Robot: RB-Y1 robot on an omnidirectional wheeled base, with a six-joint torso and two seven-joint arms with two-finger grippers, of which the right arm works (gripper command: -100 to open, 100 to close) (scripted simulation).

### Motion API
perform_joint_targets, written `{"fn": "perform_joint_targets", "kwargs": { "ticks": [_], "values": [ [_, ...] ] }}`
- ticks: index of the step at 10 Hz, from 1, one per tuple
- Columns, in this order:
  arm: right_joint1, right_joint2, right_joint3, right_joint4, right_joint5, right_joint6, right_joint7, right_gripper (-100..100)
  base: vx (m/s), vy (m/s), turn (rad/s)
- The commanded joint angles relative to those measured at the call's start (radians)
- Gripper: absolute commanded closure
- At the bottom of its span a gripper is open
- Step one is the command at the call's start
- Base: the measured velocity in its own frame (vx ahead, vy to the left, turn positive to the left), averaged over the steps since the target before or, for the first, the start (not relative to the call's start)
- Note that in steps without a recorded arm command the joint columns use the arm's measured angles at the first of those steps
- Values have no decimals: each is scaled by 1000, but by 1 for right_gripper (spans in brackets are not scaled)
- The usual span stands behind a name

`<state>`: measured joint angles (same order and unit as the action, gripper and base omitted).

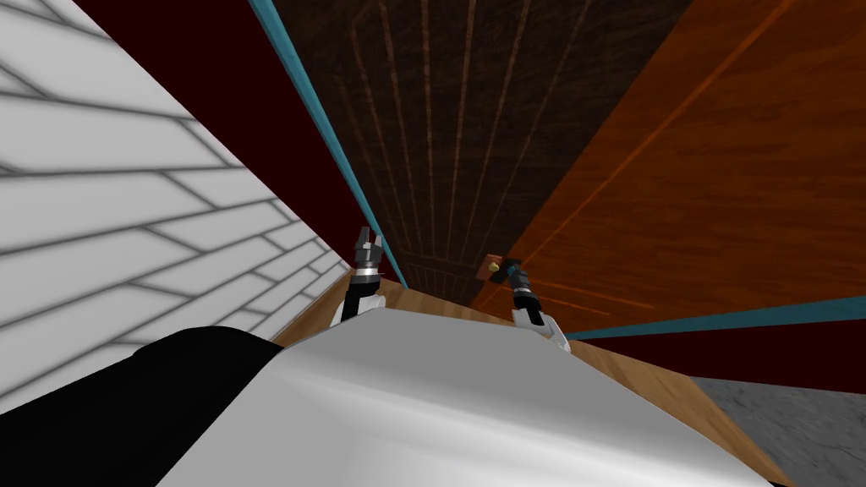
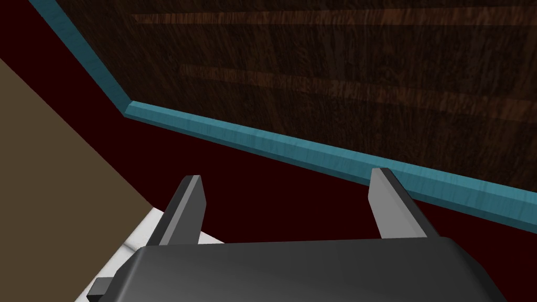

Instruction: Pull the door open

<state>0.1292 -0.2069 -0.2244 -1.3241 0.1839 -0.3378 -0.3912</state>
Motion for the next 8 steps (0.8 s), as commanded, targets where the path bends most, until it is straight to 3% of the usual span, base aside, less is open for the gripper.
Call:
{"fn": "perform_joint_targets", "kwargs": {
  "ticks": [1, 5, 6, 7, 8],
  "values": [
    [2, 0, -1, 2, 0, 1, 0, 100, -33, -19, 13],
    [2, 0, -1, 2, 0, 1, 0, 100, -12, -5, 7],
    [25, -16, -21, 11, -3, 5, -3, 100, -159, -71, -133],
    [30, -20, -26, 12, -4, 6, -4, 100, -205, -131, -172],
    [36, -19, -24, 0, -3, 3, -7, -100, -210, -85, -102]
  ]
}}
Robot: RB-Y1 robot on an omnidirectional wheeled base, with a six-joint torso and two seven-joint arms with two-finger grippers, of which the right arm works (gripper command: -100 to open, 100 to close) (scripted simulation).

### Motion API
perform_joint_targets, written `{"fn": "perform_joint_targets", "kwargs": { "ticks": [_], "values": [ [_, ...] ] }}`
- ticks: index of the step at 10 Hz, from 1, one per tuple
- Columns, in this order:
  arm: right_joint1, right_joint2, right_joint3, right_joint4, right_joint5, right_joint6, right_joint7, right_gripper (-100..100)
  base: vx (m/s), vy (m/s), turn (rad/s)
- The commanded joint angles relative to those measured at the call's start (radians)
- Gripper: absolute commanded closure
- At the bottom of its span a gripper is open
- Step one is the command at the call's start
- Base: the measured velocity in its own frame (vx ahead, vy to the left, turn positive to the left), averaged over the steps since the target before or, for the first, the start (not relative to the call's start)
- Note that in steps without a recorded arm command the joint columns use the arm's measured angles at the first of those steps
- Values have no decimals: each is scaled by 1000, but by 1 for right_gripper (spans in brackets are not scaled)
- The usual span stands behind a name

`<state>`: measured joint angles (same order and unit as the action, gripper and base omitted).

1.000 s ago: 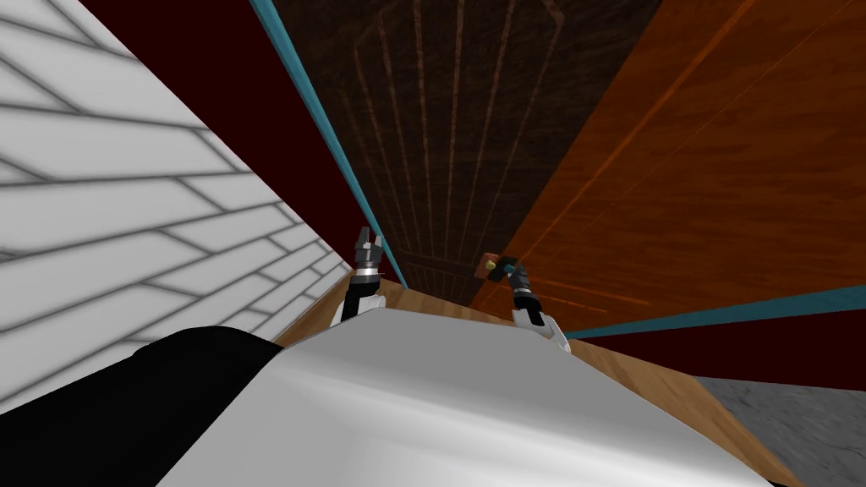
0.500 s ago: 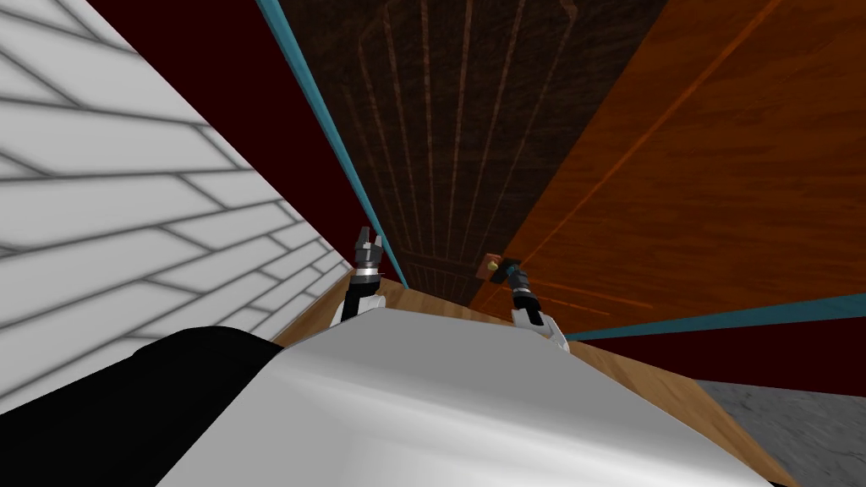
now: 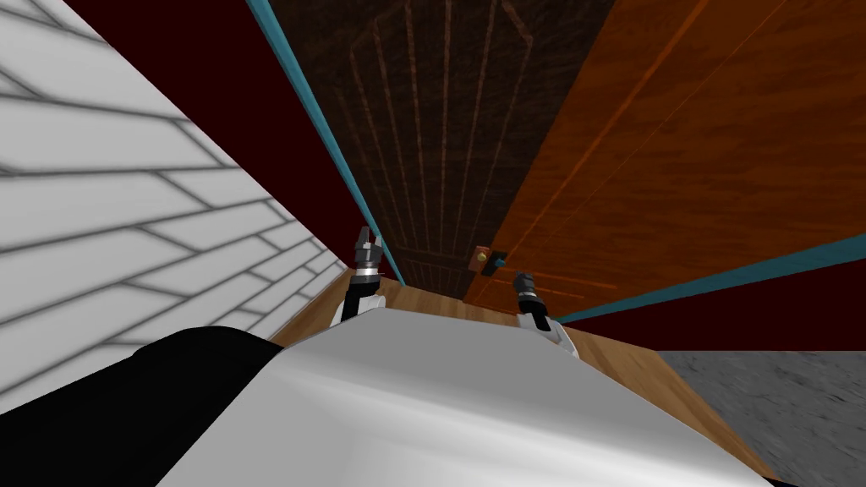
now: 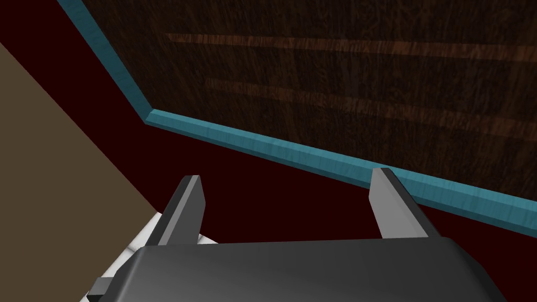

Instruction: Pull the door open

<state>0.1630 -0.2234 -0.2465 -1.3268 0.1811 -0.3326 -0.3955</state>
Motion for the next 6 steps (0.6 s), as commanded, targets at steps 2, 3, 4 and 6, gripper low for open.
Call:
{"fn": "perform_joint_targets", "kwargs": {
  "ticks": [2, 3, 4, 6],
  "values": [
    [11, -3, 8, -10, 2, -3, -11, -100, -205, 35, 12],
    [13, -2, 18, -17, 4, -4, -16, -100, -208, 72, 33],
    [14, 0, 29, -26, 6, -6, -21, -100, -190, 96, 45],
    [19, 0, 37, -38, 7, -3, -25, -100, -114, 87, 50]
  ]
}}
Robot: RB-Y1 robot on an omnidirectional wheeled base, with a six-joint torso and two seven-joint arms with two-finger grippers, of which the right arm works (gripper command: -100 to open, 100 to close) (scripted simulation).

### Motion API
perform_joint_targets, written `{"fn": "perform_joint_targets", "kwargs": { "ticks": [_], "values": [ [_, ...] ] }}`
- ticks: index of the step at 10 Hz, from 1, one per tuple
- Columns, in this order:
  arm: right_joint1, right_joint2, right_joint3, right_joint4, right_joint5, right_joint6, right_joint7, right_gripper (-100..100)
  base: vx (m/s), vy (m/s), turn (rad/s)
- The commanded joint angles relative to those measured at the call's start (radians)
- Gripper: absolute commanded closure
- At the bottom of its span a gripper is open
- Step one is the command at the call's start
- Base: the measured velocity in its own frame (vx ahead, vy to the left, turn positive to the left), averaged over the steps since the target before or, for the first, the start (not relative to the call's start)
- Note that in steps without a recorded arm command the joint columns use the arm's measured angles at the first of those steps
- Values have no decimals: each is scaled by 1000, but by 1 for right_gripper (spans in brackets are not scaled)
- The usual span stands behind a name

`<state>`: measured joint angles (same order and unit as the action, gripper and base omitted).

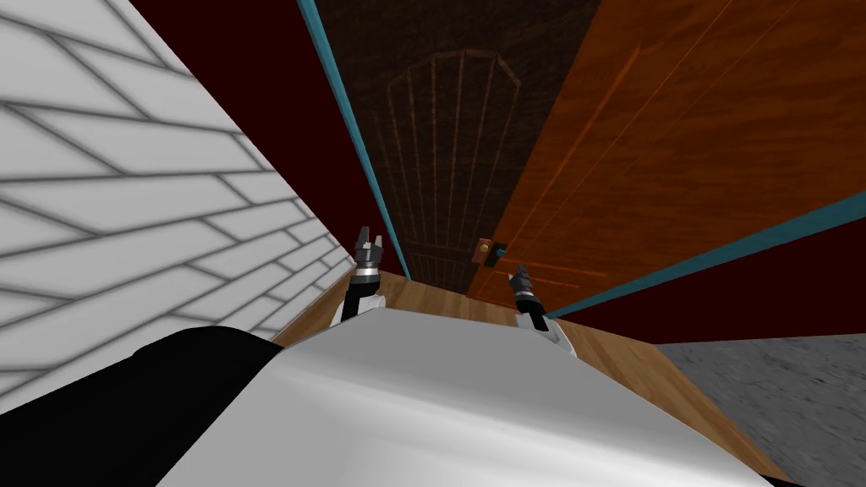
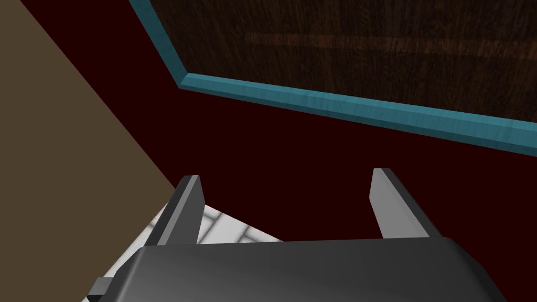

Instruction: Pull the door open

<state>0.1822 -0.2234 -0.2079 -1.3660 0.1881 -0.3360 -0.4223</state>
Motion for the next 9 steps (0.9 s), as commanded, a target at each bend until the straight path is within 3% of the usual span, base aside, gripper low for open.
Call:
{"fn": "perform_joint_targets", "kwargs": {
  "ticks": [1, 4, 6, 9],
  "values": [
    [12, -10, -28, 14, -4, 6, 5, -100, -21, -9, -152],
    [19, -22, -75, 41, -12, 16, 18, -100, 68, -79, -132],
    [8, -17, -72, 43, -11, 15, 21, -100, 176, -33, 40],
    [-21, -1, -45, 36, -7, 9, 25, -100, 178, 46, 107]
  ]
}}
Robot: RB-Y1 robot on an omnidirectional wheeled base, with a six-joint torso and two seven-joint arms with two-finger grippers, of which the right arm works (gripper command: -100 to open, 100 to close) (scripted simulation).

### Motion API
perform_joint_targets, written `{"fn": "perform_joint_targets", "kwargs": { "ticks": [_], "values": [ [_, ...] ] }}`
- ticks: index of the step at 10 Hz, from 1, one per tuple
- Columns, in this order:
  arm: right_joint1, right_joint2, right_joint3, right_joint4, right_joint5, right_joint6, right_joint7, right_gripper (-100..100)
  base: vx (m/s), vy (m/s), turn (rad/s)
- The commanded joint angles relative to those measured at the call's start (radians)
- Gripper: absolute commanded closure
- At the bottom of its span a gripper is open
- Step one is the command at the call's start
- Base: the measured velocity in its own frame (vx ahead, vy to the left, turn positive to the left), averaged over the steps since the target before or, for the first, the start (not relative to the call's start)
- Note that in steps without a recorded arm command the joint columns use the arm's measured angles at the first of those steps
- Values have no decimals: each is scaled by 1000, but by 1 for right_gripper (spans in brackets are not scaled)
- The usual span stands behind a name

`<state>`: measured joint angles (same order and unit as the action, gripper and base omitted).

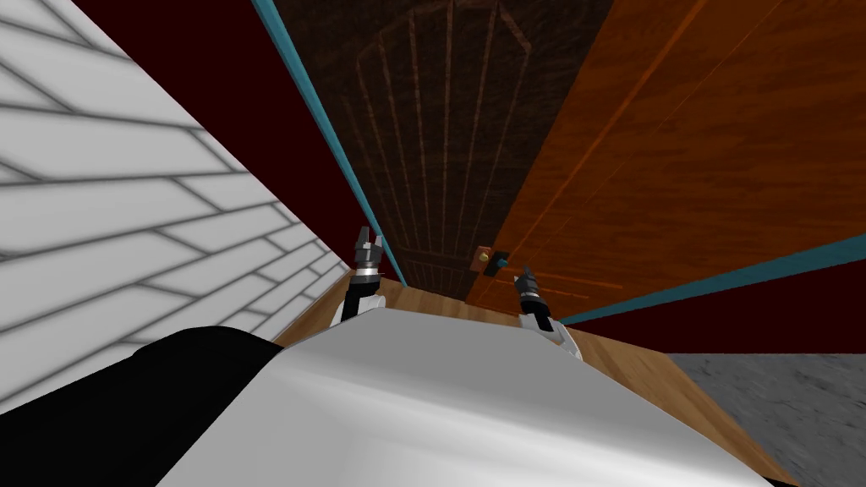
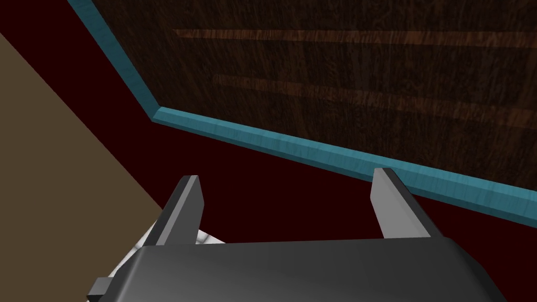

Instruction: Pull the door open

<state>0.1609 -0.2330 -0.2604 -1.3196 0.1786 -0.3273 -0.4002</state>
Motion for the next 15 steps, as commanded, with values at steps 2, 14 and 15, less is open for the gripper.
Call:
{"fn": "perform_joint_targets", "kwargs": {
  "ticks": [2, 14, 15],
  "values": [
    [-13, 12, 15, -11, 4, 3, 2, -100, 160, 87, 101],
    [21, 2, 33, -33, 7, -7, -20, -100, -97, -12, -8],
    [21, 6, 50, -43, 10, -12, -26, -100, -196, 103, 103]
  ]
}}
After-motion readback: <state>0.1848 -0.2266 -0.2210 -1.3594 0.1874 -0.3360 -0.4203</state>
